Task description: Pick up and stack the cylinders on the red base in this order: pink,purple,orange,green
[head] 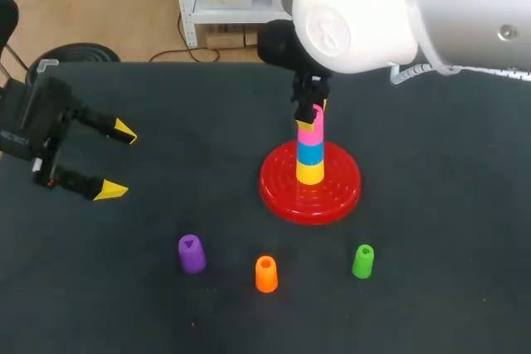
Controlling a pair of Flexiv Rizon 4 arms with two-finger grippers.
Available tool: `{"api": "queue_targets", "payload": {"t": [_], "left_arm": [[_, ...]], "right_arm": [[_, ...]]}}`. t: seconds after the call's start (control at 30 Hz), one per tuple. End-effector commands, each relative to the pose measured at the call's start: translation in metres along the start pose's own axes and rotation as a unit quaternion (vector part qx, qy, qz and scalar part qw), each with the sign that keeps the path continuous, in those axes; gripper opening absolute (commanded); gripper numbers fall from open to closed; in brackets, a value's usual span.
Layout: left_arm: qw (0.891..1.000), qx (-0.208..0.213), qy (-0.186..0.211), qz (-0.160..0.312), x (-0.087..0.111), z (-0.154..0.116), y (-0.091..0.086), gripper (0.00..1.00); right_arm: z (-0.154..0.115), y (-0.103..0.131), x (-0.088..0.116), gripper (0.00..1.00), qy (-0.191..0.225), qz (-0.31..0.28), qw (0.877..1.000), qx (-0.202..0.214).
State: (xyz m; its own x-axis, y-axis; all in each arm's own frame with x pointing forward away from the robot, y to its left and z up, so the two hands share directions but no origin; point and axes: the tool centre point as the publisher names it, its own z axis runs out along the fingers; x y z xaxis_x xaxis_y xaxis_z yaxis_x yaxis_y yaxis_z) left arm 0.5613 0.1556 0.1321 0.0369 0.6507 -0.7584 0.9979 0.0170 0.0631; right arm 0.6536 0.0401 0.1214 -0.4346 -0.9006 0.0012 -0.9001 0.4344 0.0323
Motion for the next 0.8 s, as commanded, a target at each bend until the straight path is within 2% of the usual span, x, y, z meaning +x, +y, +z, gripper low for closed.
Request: {"api": "queue_targets", "payload": {"t": [0.03,0.07,0.1,0.13,0.37,0.67,0.8], "left_arm": [[1.000,-0.001,-0.001,0.001,0.001,0.001,0.000,1.00],[1.000,-0.001,-0.001,0.001,0.001,0.001,0.000,1.00],[1.000,-0.001,-0.001,0.001,0.001,0.001,0.000,1.00],[1.000,-0.001,-0.001,0.001,0.001,0.001,0.000,1.00],[1.000,-0.001,-0.001,0.001,0.001,0.001,0.000,1.00],[1.000,-0.001,-0.001,0.001,0.001,0.001,0.000,1.00],[1.000,-0.001,-0.001,0.001,0.001,0.001,0.000,1.00]], "right_arm": [[0.007,-0.004,-0.001,0.00,-0.010,0.010,1.000,-0.002],[0.005,-0.005,-0.001,0.00,-0.017,0.015,1.000,-0.004],[0.003,-0.006,0.000,0.41,-0.023,0.019,1.000,-0.005],[0.001,-0.007,0.000,0.98,-0.026,0.022,0.999,-0.005],[-0.015,-0.009,0.010,1.00,-0.052,0.037,0.998,-0.001],[-0.037,-0.022,0.055,1.00,-0.083,0.102,0.991,0.037],[-0.036,-0.015,0.069,1.00,-0.085,0.112,0.989,0.043]]}}
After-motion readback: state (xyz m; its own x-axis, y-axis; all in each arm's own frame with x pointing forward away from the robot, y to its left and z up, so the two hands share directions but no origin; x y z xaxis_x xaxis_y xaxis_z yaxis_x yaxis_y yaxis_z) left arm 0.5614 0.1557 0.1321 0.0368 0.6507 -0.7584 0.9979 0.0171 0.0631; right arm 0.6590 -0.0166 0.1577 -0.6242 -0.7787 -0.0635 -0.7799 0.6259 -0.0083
